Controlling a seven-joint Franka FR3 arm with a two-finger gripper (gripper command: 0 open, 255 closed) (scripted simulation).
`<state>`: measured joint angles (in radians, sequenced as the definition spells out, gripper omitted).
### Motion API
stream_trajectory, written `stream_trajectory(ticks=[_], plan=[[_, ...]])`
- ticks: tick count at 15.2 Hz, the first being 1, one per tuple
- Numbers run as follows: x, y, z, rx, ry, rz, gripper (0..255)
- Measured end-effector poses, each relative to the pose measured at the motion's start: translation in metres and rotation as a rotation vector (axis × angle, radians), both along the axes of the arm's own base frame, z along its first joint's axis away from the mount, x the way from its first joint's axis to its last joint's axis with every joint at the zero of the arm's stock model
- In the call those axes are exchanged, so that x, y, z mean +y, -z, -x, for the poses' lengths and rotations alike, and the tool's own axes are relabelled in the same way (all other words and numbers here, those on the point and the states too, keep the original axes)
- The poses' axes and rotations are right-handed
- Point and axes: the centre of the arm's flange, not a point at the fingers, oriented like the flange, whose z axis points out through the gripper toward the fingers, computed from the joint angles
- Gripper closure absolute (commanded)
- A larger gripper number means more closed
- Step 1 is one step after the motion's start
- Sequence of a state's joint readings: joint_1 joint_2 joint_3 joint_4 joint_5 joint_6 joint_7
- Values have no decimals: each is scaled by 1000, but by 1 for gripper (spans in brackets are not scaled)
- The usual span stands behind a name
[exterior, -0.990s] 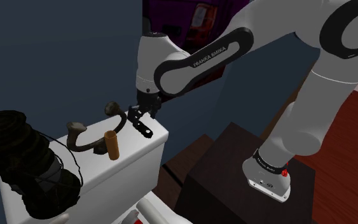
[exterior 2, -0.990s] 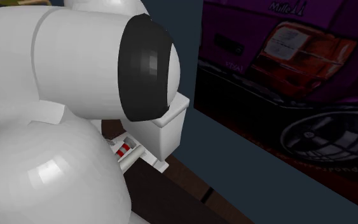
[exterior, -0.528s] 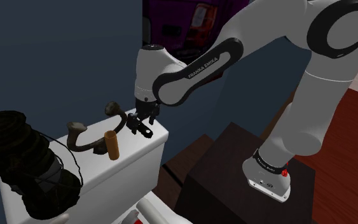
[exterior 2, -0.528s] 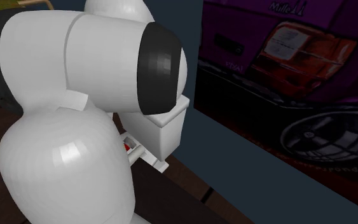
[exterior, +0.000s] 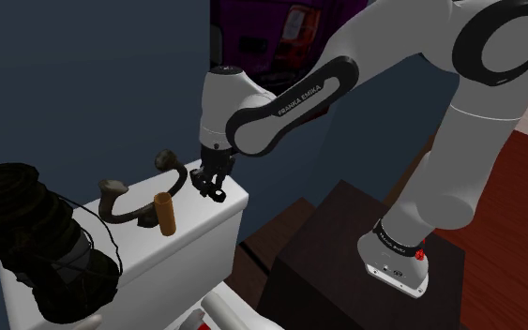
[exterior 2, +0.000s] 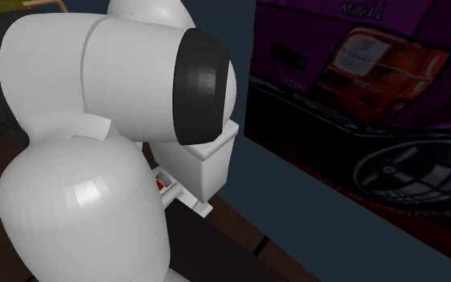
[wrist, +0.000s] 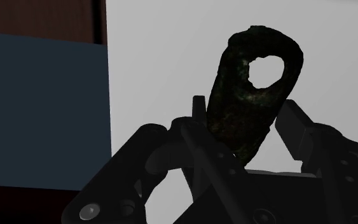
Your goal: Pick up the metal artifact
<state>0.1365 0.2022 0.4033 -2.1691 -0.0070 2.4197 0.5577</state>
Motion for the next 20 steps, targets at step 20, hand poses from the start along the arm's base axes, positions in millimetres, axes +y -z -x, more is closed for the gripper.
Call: stream_trajectory(ticks=[20], plan=[[3,-74,1,3,-5,-2,255]])
